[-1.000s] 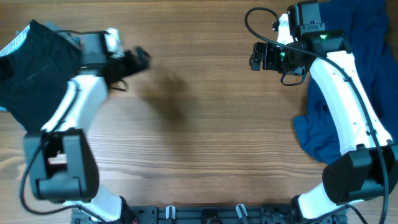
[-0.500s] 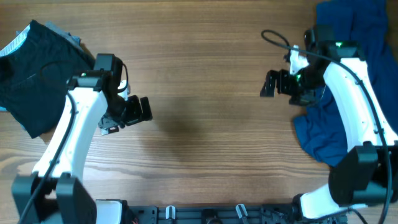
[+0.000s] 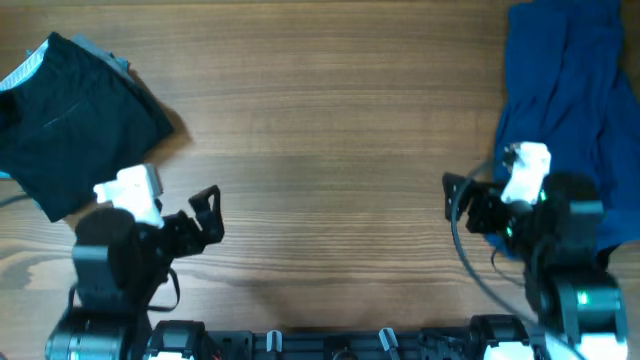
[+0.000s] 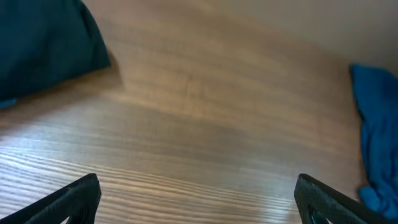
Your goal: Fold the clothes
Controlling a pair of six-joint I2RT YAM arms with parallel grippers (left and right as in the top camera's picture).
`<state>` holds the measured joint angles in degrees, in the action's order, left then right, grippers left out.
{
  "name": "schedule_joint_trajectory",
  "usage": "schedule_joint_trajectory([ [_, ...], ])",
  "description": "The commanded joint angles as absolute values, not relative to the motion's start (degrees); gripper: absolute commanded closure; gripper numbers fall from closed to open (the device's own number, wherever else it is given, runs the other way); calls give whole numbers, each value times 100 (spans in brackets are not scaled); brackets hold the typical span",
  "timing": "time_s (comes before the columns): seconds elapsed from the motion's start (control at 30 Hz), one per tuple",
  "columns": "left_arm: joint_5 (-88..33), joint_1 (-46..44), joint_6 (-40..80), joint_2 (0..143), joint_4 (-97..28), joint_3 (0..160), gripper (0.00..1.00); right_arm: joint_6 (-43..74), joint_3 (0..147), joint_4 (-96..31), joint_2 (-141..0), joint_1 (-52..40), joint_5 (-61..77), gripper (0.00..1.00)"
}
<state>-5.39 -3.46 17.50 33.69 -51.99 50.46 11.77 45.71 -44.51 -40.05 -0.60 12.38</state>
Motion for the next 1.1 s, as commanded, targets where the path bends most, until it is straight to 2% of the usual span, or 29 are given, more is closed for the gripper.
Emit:
schedule_joint_trajectory([
  [0.0, -440, -325, 1846, 3111, -5157, 4952, 0, 1262, 4460, -4558, -3710, -78, 1096, 0],
  [0.6, -440, -325, 1846, 3116, -5511, 4950, 0, 1260, 4449, -4595, -4272, -78, 1096, 0],
  [0.8, -440, -325, 1844, 3116, -5511, 4950, 0, 915, 4292, -4552, -3214, -78, 856, 0],
  [1.07, -440, -325, 1844, 3116, -5511, 4950, 0, 596, 1881, -1994, -593, -78, 985, 0],
])
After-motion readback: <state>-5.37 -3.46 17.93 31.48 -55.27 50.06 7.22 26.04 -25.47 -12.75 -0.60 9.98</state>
